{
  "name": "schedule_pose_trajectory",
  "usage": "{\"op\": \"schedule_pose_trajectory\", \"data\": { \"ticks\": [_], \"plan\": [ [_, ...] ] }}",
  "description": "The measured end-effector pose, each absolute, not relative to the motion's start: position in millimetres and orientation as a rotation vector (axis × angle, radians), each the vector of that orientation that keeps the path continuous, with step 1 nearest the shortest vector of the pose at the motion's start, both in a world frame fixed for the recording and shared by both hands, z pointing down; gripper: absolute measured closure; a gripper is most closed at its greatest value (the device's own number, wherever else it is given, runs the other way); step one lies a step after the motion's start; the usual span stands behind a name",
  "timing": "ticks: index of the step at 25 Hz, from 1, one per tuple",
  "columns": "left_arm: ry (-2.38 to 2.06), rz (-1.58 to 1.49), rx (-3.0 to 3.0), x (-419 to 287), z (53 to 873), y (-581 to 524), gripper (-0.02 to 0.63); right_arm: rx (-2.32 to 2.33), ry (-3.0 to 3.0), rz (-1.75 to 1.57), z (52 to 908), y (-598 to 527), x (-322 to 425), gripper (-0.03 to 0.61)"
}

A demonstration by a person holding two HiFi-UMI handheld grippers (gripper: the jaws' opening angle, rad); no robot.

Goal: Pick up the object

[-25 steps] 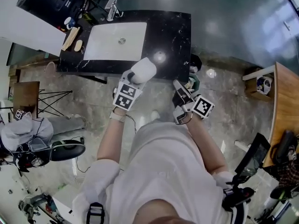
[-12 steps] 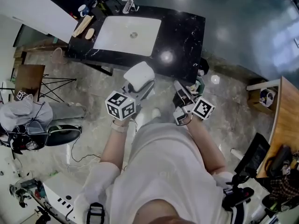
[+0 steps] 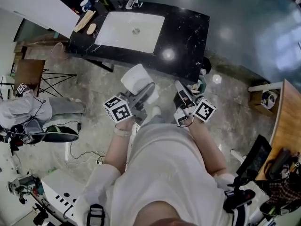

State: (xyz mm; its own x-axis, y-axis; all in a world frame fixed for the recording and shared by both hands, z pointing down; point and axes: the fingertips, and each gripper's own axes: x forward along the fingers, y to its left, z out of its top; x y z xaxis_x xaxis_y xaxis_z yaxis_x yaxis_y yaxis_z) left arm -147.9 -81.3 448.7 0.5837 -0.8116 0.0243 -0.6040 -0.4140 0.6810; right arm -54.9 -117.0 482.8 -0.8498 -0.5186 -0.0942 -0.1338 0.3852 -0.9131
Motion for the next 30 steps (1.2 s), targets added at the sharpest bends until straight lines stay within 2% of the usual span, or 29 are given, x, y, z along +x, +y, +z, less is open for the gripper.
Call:
{"op": "schedule_pose_trajectory", "data": {
  "ticks": [7, 14, 30],
  "plan": [
    [-0.979, -0.669, 2.069, -153.9, 429.5, -75.1, 0.442, -0.536, 2.276, -1.428, 474.7, -119.2, -58.9, 0.557],
    [-0.911, -0.791, 2.027, -162.7, 425.1, -73.9, 0.442, -0.525, 2.261, -1.422, 472.3, -120.2, -59.3, 0.557],
    [-0.845, -0.768, 1.974, -154.1, 437.5, -78.8, 0.442, -0.55, 2.268, -1.422, 470.1, -120.3, -57.3, 0.558]
  ]
}}
